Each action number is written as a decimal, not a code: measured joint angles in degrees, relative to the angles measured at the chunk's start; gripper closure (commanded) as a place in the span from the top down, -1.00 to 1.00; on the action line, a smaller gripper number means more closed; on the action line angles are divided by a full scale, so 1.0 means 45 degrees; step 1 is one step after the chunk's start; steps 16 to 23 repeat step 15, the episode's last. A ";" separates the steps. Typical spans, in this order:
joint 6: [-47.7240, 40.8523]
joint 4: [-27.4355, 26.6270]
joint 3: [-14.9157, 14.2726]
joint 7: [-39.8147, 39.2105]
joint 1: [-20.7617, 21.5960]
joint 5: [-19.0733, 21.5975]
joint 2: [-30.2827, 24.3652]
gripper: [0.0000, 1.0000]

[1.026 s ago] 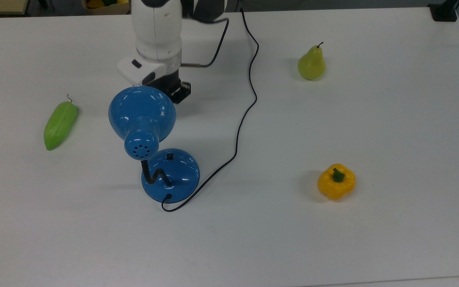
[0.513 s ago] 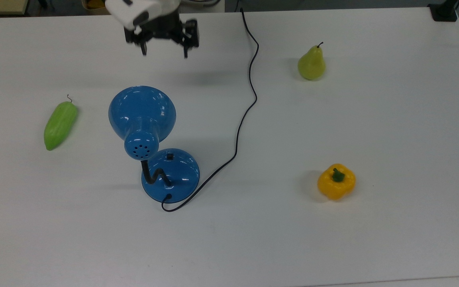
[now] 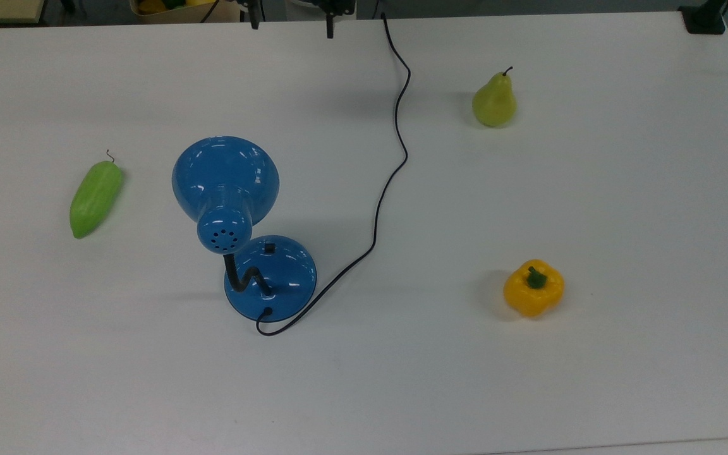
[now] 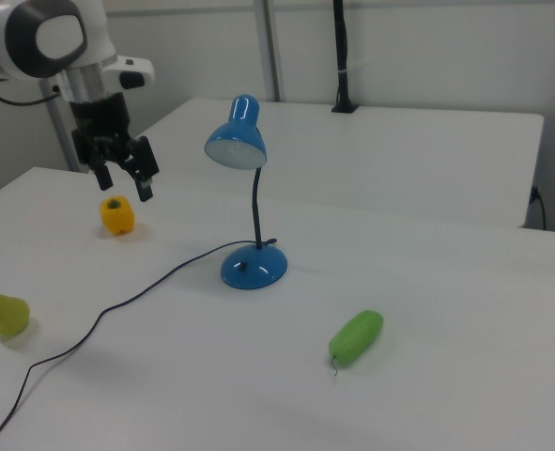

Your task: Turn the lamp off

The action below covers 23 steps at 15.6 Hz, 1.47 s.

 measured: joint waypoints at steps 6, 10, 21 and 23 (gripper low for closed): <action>0.0007 0.0347 0.0148 -0.0635 0.0129 0.0381 -0.0114 1.00; 0.0205 0.0347 -0.0495 -0.1982 0.0667 0.0381 -0.0111 1.00; 0.0280 0.0333 -0.0740 -0.2494 0.0691 0.0381 -0.0104 1.00; 0.0280 0.0333 -0.0740 -0.2494 0.0691 0.0381 -0.0104 1.00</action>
